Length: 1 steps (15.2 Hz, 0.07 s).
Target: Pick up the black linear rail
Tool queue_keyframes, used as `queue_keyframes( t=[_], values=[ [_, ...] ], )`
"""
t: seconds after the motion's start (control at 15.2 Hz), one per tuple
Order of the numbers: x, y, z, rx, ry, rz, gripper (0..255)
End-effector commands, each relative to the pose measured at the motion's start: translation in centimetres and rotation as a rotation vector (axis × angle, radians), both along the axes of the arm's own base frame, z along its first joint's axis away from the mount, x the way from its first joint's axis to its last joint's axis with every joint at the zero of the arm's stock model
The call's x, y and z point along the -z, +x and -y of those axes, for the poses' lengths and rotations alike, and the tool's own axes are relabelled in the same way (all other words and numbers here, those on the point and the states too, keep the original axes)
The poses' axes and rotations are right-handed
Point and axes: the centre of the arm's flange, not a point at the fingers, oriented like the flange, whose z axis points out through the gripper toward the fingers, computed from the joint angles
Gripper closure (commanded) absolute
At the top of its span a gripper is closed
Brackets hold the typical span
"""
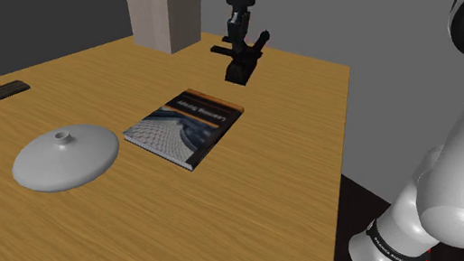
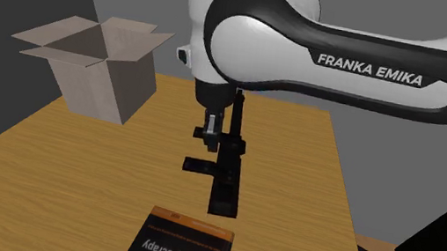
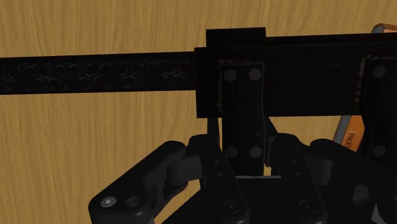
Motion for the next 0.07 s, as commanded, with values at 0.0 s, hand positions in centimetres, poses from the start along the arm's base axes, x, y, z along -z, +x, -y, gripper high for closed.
queue_keyframes(
  t=[0.0],
  values=[
    [-0.4, -0.05, -0.01, 0.0, 0.0, 0.0, 255]
  ],
)
